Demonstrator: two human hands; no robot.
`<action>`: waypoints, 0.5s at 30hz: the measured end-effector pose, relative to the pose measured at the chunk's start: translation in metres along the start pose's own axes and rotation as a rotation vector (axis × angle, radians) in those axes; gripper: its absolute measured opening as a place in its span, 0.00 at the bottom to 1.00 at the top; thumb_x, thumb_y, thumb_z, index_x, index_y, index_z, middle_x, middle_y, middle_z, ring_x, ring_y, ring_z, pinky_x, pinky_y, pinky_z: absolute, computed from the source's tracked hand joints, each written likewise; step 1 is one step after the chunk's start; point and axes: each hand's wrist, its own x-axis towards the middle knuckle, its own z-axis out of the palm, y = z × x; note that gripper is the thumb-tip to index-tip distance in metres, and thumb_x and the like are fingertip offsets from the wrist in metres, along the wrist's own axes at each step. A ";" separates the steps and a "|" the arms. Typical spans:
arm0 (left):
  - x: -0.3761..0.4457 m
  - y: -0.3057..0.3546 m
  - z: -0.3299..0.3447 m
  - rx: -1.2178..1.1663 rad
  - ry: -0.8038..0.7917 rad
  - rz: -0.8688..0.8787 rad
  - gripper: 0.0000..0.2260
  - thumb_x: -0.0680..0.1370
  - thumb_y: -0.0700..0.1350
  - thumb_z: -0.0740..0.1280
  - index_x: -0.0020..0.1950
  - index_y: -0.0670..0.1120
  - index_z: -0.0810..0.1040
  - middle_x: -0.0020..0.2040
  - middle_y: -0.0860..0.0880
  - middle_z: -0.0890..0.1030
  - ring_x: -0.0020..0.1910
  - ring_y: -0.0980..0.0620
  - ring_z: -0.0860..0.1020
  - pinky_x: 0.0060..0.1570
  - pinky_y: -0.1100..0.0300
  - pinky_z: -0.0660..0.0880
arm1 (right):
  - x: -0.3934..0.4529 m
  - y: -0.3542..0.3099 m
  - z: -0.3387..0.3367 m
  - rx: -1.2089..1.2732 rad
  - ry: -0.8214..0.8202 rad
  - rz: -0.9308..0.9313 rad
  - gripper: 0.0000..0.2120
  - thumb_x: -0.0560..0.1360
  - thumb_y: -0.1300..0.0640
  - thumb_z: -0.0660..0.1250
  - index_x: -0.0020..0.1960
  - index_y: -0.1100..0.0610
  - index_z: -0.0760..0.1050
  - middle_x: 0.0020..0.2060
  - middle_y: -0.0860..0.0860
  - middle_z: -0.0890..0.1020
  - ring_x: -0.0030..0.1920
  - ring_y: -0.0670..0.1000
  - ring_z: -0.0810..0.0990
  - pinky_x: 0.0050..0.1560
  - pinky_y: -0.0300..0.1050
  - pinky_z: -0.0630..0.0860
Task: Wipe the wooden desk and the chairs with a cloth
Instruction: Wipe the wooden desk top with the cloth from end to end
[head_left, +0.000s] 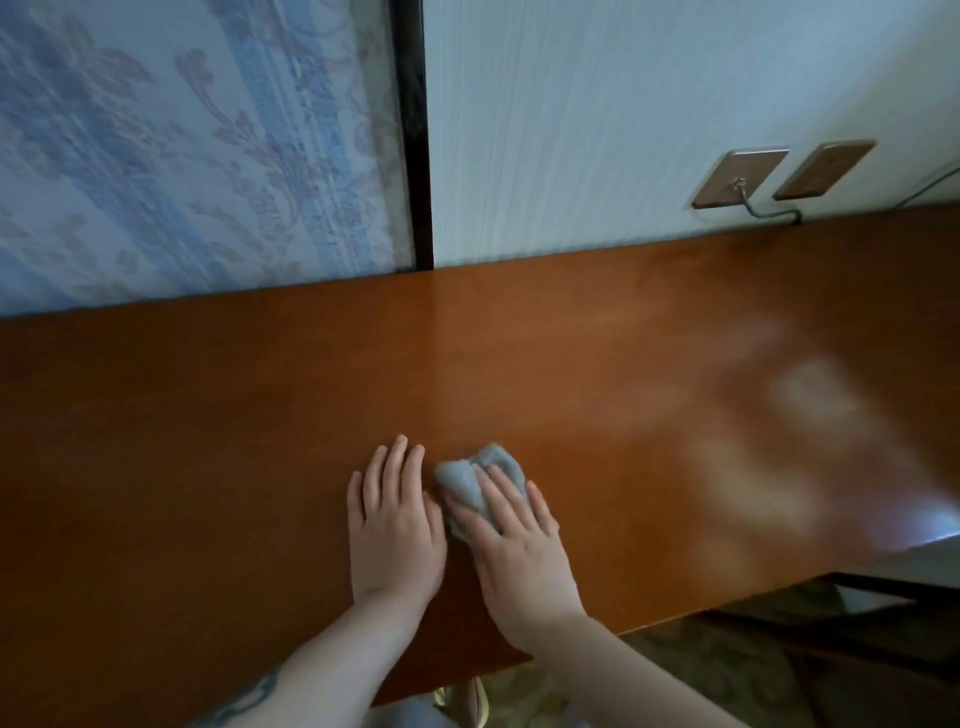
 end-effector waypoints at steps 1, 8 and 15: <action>0.001 0.000 0.000 0.002 -0.006 -0.007 0.21 0.80 0.46 0.53 0.72 0.47 0.69 0.73 0.48 0.68 0.74 0.47 0.63 0.72 0.44 0.60 | -0.017 0.005 -0.003 -0.018 -0.062 -0.095 0.22 0.81 0.50 0.53 0.75 0.40 0.60 0.76 0.47 0.62 0.78 0.48 0.54 0.74 0.53 0.49; 0.001 0.002 -0.002 0.006 -0.043 -0.017 0.21 0.82 0.47 0.53 0.74 0.48 0.65 0.76 0.49 0.64 0.76 0.48 0.57 0.75 0.47 0.53 | -0.006 0.095 -0.049 -0.238 -0.232 -0.148 0.24 0.83 0.48 0.49 0.77 0.37 0.48 0.78 0.47 0.53 0.77 0.47 0.41 0.75 0.49 0.36; -0.010 0.003 0.002 -0.038 -0.037 0.035 0.21 0.81 0.44 0.56 0.75 0.47 0.65 0.77 0.49 0.62 0.77 0.49 0.56 0.75 0.49 0.51 | 0.007 0.021 -0.019 -0.033 -0.044 0.194 0.24 0.83 0.50 0.50 0.78 0.40 0.51 0.79 0.49 0.51 0.78 0.50 0.44 0.77 0.52 0.42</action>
